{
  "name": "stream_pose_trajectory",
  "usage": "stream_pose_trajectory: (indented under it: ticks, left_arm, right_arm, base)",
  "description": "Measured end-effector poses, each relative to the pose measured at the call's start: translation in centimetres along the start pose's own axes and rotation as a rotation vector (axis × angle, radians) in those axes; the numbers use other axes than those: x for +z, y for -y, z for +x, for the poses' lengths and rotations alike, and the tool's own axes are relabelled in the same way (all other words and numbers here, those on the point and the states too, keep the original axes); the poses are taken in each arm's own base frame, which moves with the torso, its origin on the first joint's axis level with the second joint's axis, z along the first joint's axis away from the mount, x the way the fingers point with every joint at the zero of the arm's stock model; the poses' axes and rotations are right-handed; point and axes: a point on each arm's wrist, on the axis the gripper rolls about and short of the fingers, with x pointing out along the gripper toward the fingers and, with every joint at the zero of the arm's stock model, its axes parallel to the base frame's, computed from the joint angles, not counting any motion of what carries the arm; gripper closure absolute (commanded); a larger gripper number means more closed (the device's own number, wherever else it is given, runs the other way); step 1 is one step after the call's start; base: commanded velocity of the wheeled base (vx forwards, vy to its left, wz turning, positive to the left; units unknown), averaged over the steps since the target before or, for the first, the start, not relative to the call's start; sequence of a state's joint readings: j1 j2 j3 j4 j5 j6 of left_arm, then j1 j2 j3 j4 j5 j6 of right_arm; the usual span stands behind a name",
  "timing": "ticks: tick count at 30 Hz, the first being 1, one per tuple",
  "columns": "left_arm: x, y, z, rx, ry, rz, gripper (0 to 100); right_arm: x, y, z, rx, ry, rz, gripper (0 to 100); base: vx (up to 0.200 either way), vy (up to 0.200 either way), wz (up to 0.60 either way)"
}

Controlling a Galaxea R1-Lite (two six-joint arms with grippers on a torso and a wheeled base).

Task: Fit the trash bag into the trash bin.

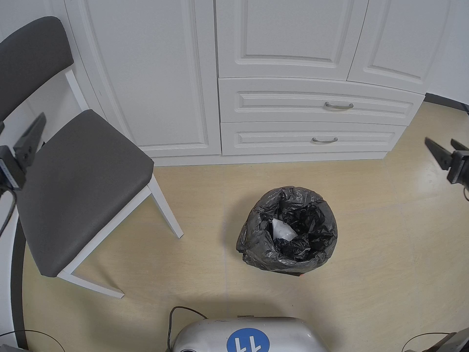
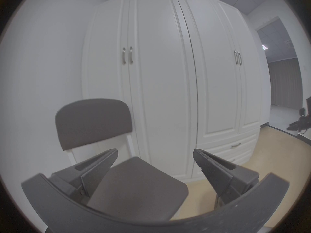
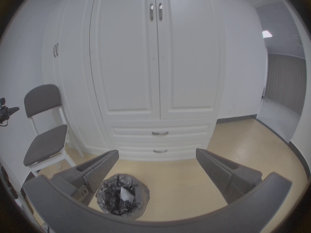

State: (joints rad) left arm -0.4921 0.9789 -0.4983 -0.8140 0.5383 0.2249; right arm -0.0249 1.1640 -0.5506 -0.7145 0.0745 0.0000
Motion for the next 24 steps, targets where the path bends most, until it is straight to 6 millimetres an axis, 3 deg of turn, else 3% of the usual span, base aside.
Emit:
stream_pose_trajectory:
  ticks: [6,13,19,24]
  left_arm:
    - [1.9,-2.2,-2.2,0.067,0.085,0.006,0]
    - [3.4,-5.0,-6.2,0.126,0.131,0.027,0]
    - [4.4,-6.8,-10.0,0.189,0.206,0.022,0]
    - [4.9,-7.7,-12.9,0.259,0.272,0.02,0]
  right_arm:
    - [2.6,0.4,-5.4,-0.062,0.139,-0.016,0]
    - [4.2,-0.6,-12.0,-0.039,0.252,-0.014,0]
    - [4.7,-1.5,-17.1,0.075,0.376,0.003,0]
    - [3.8,-1.7,-20.7,0.185,0.403,0.028,0]
  base:
    - [0.0,0.0,0.0]
    - [0.0,0.0,0.0]
    - [0.0,0.0,0.0]
    - [0.0,0.0,0.0]
